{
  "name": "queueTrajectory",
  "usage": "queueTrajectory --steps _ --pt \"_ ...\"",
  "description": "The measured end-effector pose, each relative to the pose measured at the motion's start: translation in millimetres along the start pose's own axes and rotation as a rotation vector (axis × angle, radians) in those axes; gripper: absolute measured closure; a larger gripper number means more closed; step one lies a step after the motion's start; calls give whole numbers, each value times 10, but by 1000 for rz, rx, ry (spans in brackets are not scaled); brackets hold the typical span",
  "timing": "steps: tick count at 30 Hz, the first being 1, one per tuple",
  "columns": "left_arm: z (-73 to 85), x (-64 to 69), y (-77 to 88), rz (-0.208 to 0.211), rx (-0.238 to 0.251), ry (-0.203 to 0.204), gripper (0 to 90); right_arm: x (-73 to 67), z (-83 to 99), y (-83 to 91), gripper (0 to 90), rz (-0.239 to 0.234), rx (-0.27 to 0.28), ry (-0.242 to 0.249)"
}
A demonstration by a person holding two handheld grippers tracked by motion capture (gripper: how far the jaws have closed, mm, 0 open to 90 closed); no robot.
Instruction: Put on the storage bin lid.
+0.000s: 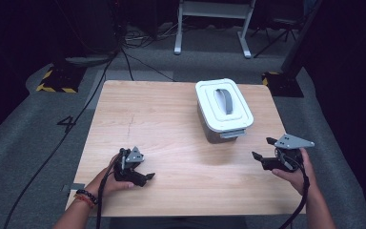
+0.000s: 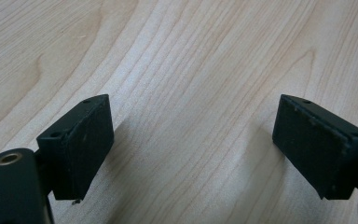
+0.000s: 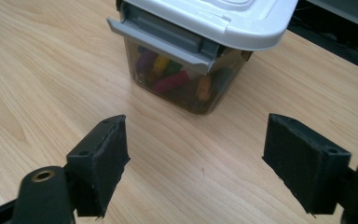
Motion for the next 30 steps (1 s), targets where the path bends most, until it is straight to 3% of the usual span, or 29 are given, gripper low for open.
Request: queueTrajectory --steps 5,8,9,10,14,17,25,30 --pt "6 7 3 -1 3 3 133 -17 230 -117 214 12 -65 2" --pt "7 6 4 1 4 2 133 -11 469 -279 215 -18 -126 -31" --pt "6 5 4 2 4 1 133 -11 469 -279 215 -18 -126 -31" --pt "7 5 4 3 4 0 133 -20 599 -370 217 -34 -158 -41" --pt "7 6 4 2 4 0 133 -65 746 -475 216 -61 -192 -51" --pt "6 8 4 2 4 0 133 -85 806 -526 203 -73 -196 -68" --pt "11 8 6 7 5 -4 133 -105 898 -531 185 -103 -96 -142" --pt "11 8 7 6 4 -6 133 -102 897 -537 172 -99 -98 -145"
Point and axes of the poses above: each handheld gripper's, and its own axes: y roughly backward along the jaws, z roughly out of its underside, x roughly to its right, the point moved 5 cm from there along -y, roughly forward along the jaws, and after that the axes turned 2 degrees about -z, right-handed, at the moved point
